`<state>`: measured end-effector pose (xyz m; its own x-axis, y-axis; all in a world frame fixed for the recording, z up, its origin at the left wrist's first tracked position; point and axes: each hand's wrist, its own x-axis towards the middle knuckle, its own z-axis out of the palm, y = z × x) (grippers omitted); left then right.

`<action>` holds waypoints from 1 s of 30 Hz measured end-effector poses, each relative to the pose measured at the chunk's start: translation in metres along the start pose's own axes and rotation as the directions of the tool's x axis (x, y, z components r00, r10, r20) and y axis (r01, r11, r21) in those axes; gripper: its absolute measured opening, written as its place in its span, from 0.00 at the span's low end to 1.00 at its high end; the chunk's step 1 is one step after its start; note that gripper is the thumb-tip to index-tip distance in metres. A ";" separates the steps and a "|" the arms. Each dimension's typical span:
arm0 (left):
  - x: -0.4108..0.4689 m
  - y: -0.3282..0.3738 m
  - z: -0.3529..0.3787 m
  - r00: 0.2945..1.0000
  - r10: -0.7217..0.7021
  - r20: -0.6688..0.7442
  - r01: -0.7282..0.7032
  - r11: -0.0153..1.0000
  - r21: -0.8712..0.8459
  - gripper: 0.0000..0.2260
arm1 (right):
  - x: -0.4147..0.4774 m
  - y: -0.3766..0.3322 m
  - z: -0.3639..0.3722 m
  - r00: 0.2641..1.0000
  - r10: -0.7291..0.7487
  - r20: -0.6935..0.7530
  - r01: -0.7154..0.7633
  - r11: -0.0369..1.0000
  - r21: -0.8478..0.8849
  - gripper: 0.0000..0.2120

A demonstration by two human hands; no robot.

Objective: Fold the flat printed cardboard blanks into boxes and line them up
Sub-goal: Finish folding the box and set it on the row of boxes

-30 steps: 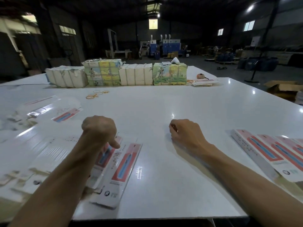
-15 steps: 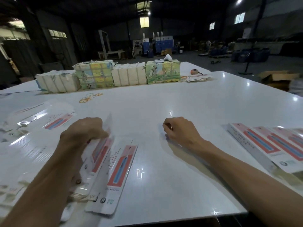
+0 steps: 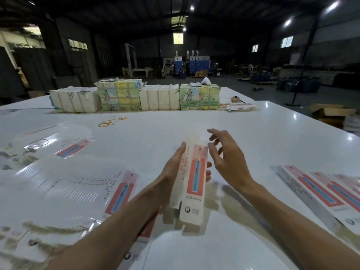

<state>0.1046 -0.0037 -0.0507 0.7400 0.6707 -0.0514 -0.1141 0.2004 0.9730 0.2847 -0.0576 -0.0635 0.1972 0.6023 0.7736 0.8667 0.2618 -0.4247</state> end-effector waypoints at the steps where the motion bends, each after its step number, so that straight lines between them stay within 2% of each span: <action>1: 0.001 -0.006 0.001 1.000 0.019 0.021 -0.018 0.998 -0.052 0.28 | -0.001 0.000 0.001 0.999 0.011 0.035 -0.011 1.000 -0.004 0.16; 5: 0.001 -0.010 0.004 0.999 0.039 0.036 -0.035 0.995 -0.089 0.31 | -0.001 -0.001 0.003 0.983 0.055 0.174 -0.051 0.998 -0.027 0.18; 8: 0.000 -0.010 0.001 0.999 0.031 0.010 -0.030 0.996 -0.082 0.33 | 0.000 -0.001 0.003 0.981 0.046 0.189 -0.040 0.999 -0.035 0.14; 12: -0.002 -0.013 0.000 0.998 0.034 0.047 -0.032 0.999 -0.043 0.30 | 0.007 -0.006 -0.003 0.975 0.113 0.190 -0.141 0.980 0.140 0.04; 14: 0.000 -0.014 0.000 0.996 0.036 0.078 -0.035 0.999 -0.017 0.31 | 0.012 -0.006 -0.006 0.965 0.178 0.194 -0.220 0.950 0.221 0.04; 18: 0.004 -0.009 0.002 0.987 -0.001 0.162 0.003 1.000 -0.011 0.33 | 0.015 -0.005 -0.013 0.899 0.325 0.295 -0.427 0.802 0.417 0.07; 20: 0.004 -0.006 0.005 0.973 -0.033 0.228 0.034 0.999 -0.004 0.33 | 0.017 -0.002 -0.017 0.873 0.347 0.343 -0.480 0.734 0.479 0.08; 22: 0.004 -0.003 0.008 0.959 -0.051 0.278 0.058 0.998 -0.015 0.32 | 0.020 0.000 -0.022 0.852 0.348 0.391 -0.517 0.671 0.531 0.09; 24: 0.004 -0.001 0.009 0.953 -0.052 0.298 0.062 0.998 -0.025 0.31 | 0.020 0.001 -0.025 0.834 0.333 0.441 -0.549 0.585 0.597 0.16; 27: 0.005 0.000 0.008 0.944 -0.069 0.324 0.089 0.995 -0.047 0.32 | 0.017 -0.001 -0.028 0.817 0.252 0.519 -0.571 0.480 0.666 0.21; 29: 0.005 -0.001 0.006 0.940 -0.065 0.335 0.089 0.994 -0.057 0.32 | 0.017 -0.003 -0.029 0.809 0.227 0.542 -0.579 0.466 0.669 0.20; 30: 0.006 -0.002 0.006 0.939 -0.058 0.339 0.082 0.995 -0.059 0.31 | 0.018 -0.003 -0.030 0.815 0.228 0.533 -0.568 0.493 0.659 0.20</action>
<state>0.1129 -0.0047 -0.0520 0.9262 0.3759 -0.0279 -0.0919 0.2970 0.9505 0.2991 -0.0701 -0.0337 0.1138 0.9523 0.2831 0.0132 0.2834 -0.9589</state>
